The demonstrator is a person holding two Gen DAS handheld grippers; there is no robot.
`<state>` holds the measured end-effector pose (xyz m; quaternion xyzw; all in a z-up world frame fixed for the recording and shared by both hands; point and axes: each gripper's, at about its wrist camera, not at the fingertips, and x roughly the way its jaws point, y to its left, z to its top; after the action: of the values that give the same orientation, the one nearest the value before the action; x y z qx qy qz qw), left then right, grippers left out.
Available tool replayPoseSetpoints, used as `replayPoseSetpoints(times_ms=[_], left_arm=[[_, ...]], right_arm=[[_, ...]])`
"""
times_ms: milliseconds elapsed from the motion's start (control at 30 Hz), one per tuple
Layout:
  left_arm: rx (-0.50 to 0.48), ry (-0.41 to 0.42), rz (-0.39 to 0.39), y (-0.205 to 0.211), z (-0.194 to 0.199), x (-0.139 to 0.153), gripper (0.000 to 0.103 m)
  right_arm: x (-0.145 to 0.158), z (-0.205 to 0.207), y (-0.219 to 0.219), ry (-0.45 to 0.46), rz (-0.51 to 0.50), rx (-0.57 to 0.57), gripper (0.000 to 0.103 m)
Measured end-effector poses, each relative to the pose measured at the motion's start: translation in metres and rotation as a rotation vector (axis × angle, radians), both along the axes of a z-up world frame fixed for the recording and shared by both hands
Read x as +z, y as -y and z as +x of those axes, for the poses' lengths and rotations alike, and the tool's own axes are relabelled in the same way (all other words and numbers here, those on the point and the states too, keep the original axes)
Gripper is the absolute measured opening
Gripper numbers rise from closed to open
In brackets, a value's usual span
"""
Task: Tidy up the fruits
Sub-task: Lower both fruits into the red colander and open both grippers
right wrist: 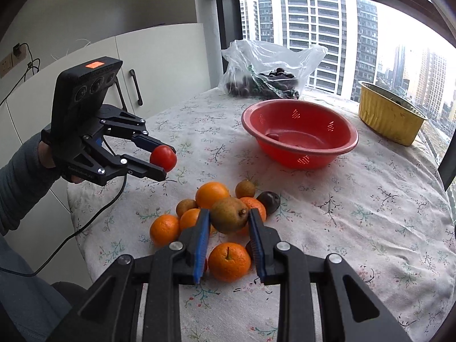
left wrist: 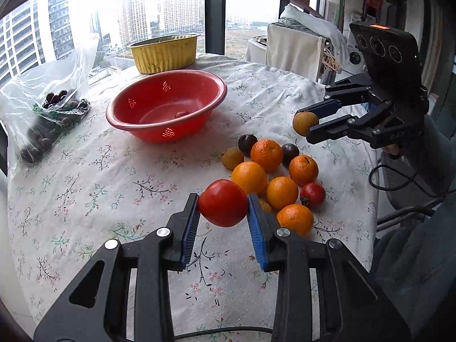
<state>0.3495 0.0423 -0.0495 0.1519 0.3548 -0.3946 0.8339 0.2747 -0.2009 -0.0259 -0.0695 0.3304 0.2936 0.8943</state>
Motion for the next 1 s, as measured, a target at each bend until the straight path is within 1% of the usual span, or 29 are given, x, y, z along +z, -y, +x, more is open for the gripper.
replayPoseSetpoints(times_ms=[100,200,300,400,533,700,867,1000], left_arm=[[0.088,0.033,-0.049,-0.003,0.025,0.023,0.031],[0.160,0.062,-0.074,0.000,0.052,0.041,0.031],[0.200,0.040,-0.105,0.009,0.084,0.052,0.031],[0.217,0.031,-0.096,0.031,0.114,0.056,0.031],[0.202,0.022,-0.035,0.066,0.146,0.045,0.031],[0.187,0.003,0.048,0.101,0.168,0.014,0.031],[0.190,-0.017,0.085,0.114,0.188,-0.006,0.031],[0.191,-0.021,0.114,0.118,0.194,-0.021,0.032]], right_arm=[[0.024,0.023,0.024,0.032,0.031,-0.112,0.030],[0.044,0.049,0.041,0.061,0.028,-0.212,0.030],[0.058,0.073,0.048,0.071,0.043,-0.253,0.030],[0.063,0.093,0.043,0.076,0.041,-0.264,0.030],[0.056,0.123,0.029,0.050,0.009,-0.261,0.030],[0.035,0.156,0.012,-0.011,-0.029,-0.245,0.030],[0.012,0.182,0.002,-0.066,-0.070,-0.236,0.030],[-0.004,0.195,-0.003,-0.102,-0.112,-0.231,0.030]])
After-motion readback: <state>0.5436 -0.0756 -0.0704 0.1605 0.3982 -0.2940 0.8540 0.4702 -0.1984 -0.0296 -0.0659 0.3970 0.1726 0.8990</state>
